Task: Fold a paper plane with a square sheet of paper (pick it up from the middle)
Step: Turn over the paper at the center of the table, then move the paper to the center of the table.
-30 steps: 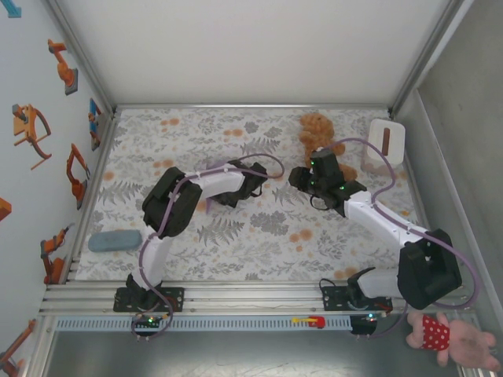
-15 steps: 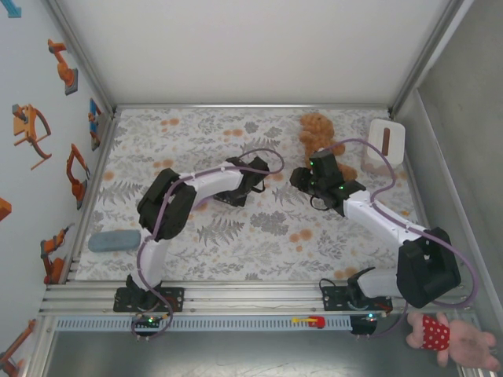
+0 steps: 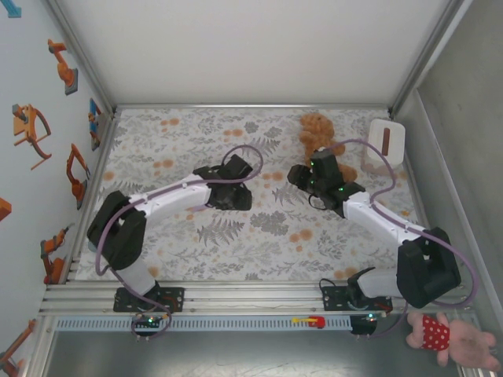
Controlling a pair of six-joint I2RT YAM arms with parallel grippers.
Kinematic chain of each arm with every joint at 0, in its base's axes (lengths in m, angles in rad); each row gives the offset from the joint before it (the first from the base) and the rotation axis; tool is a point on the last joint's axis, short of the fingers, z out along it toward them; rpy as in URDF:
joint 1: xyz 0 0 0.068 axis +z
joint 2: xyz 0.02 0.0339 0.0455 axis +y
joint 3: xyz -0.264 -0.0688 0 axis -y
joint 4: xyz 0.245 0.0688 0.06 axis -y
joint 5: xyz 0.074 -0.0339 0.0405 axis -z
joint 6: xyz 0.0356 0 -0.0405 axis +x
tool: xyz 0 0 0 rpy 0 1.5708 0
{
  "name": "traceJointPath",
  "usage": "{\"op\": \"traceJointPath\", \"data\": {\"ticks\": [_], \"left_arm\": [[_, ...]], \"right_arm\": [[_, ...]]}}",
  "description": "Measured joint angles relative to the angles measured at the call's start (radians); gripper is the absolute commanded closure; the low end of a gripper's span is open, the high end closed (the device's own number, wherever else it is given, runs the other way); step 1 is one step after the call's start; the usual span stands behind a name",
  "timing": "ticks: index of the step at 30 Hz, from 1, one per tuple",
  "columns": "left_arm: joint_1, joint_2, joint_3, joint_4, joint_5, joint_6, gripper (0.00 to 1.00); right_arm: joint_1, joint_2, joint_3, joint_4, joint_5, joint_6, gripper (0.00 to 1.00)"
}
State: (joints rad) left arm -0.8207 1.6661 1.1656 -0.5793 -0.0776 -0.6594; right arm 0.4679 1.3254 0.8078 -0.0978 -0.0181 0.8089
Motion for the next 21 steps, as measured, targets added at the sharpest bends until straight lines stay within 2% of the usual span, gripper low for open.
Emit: {"op": "traceJointPath", "data": {"ticks": [3,7,10,21], "left_arm": [[0.085,-0.039,-0.06,0.048,0.051,-0.009,0.36],[0.231,-0.042,-0.128,0.137,0.161,-0.026,0.34],[0.301,-0.029,-0.156,0.179,0.228,-0.038,0.34],[0.413,0.08,-0.137,0.242,0.324,-0.043,0.37]], "right_arm": [[0.0,0.012,-0.004,0.029,-0.032,0.006,0.47],[0.006,0.063,-0.002,0.058,-0.061,0.006,0.49],[0.017,0.104,-0.002,0.059,-0.078,0.007,0.51],[0.034,0.165,0.005,0.077,-0.114,0.029,0.53]]}}
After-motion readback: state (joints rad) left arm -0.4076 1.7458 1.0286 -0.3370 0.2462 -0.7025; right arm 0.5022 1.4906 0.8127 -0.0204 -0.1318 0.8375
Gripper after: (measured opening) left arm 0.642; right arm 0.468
